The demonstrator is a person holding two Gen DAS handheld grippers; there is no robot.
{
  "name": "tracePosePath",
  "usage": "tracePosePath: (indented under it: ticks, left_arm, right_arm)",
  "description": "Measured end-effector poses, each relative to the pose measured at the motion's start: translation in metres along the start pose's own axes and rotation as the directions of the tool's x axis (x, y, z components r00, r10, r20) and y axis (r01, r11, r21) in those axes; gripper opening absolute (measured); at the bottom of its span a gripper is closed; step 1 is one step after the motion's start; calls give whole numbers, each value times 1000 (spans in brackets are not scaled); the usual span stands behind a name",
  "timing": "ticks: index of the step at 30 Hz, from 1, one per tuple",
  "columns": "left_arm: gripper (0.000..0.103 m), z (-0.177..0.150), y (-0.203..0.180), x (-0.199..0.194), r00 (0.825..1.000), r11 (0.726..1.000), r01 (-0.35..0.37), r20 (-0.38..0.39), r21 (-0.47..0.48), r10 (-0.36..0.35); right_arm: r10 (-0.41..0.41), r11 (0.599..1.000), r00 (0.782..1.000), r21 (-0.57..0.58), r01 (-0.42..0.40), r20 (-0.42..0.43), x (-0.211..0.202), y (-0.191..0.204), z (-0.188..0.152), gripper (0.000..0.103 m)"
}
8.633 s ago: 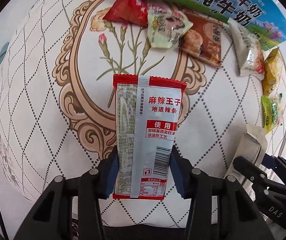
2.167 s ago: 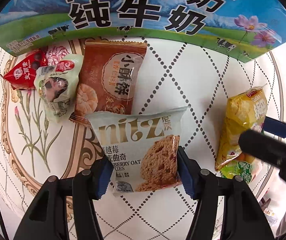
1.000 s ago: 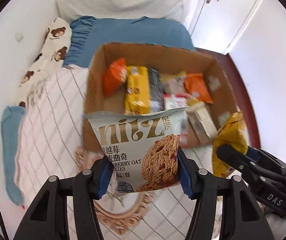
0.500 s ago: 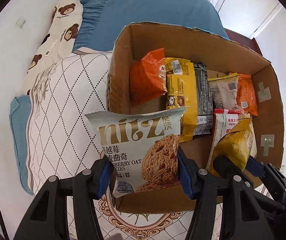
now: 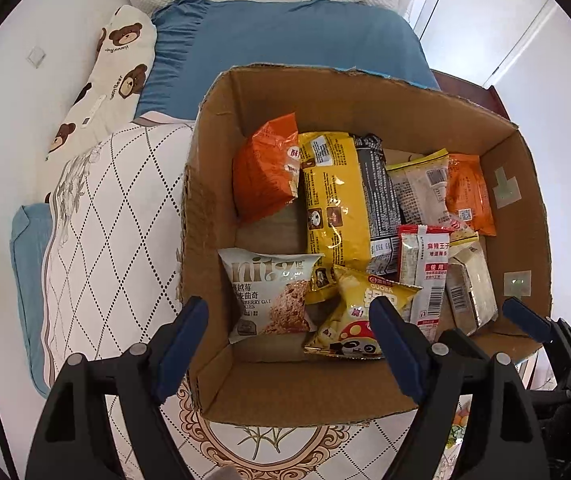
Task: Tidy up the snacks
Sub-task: 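Lower both bags into the box and open both tools, then move both open tools back toward the remaining snacks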
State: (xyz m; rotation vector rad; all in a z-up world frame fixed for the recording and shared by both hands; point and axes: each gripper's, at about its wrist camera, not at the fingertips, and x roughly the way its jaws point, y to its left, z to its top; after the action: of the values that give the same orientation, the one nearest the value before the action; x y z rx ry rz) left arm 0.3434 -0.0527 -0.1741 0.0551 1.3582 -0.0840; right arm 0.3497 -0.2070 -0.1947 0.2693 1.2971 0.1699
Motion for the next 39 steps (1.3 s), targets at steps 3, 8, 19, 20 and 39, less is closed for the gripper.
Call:
tracePosePath:
  ticks: [3,8,19,20,39]
  left_arm:
    - [82,-11,-3,-13,998,1000,5,58,-3,-4]
    - [82,-36,-11,-28,990,1000,-9,140,5,9]
    - [82,-84,-27,-75,945,1000,-18,326,-3,18]
    - [82,-88,-28,-80,942,1000,-14,336,-1,14]
    - [82,-167,-33,-47,965,1000,-25,261,8,22]
  right_arm:
    - [-55,998,998,-27,56,39,-13,-6,-3,100]
    - [-149,987,984,-54,154,97,-33,-15,-15,100]
    - [-182,978,954,-55,200,239,-88,-19,-49,100]
    - [-180,979,951,-52,199,250,-94,-18,-52,100]
    - [17,991,990,132,-35,139,-103,-80,-146,83]
